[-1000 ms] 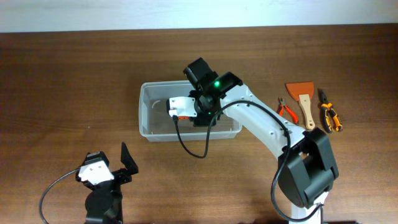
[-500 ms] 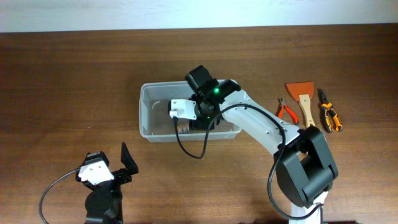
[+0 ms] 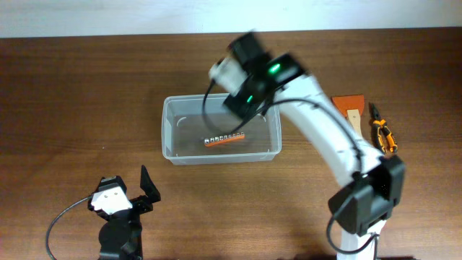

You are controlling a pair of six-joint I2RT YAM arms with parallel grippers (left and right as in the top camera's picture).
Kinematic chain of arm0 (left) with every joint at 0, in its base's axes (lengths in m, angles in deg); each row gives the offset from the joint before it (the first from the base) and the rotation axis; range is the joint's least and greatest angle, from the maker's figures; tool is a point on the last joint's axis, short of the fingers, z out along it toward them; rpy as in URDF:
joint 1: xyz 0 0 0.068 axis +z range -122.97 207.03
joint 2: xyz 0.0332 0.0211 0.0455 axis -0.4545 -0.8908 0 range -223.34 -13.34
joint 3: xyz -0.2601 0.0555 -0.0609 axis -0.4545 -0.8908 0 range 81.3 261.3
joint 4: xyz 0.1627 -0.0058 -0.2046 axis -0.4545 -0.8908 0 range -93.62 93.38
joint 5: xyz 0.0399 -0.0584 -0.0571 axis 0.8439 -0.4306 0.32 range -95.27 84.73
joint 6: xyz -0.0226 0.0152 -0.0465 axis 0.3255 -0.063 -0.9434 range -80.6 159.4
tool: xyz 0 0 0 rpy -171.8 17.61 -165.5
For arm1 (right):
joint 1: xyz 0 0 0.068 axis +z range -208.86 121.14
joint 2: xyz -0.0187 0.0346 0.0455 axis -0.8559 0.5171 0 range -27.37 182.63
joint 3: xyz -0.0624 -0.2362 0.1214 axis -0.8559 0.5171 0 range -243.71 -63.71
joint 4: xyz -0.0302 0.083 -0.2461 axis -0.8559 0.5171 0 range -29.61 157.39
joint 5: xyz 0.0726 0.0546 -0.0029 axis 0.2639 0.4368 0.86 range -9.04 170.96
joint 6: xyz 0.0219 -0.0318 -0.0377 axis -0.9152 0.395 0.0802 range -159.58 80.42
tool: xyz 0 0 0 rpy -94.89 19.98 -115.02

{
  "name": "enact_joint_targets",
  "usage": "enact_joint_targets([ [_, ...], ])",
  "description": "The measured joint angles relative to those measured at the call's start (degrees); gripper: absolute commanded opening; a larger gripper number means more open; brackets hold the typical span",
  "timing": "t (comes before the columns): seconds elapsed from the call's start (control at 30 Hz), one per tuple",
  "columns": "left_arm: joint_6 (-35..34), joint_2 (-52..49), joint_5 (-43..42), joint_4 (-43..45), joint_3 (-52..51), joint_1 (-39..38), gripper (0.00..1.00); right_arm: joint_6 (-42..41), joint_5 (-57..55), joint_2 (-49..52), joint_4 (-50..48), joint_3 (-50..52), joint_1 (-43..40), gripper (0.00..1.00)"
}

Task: Pack container
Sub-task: 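Open the right gripper, release the strip, return toward the tools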

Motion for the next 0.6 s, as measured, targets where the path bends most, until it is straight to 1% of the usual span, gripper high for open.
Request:
enact_joint_targets([
  [0.13, 0.0, 0.0, -0.02, -0.02, 0.0, 0.0, 0.99, -4.55, -3.69, -0.33, 6.73, -8.15, -8.5, 0.7],
  [0.27, 0.0, 0.0, 0.0, 0.0, 0.0, 0.0, 0.99, -6.49, -4.57, -0.46, 11.34, -9.51, -18.03, 0.73],
  [0.4, 0.0, 0.0, 0.0, -0.02, 0.0, 0.0, 0.99, -8.55, -3.63, -0.44, 12.5, -8.13, -24.79, 0.72],
  [0.43, 0.0, 0.0, 0.0, 0.0, 0.0, 0.0, 0.99, -9.07, -3.15, -0.44, 12.44, -7.3, -26.01, 0.69],
  [0.6, 0.0, 0.0, 0.0, 0.0, 0.0, 0.0, 0.99, -10.75, -1.03, -0.44, 10.21, 0.92, -30.91, 0.67],
])
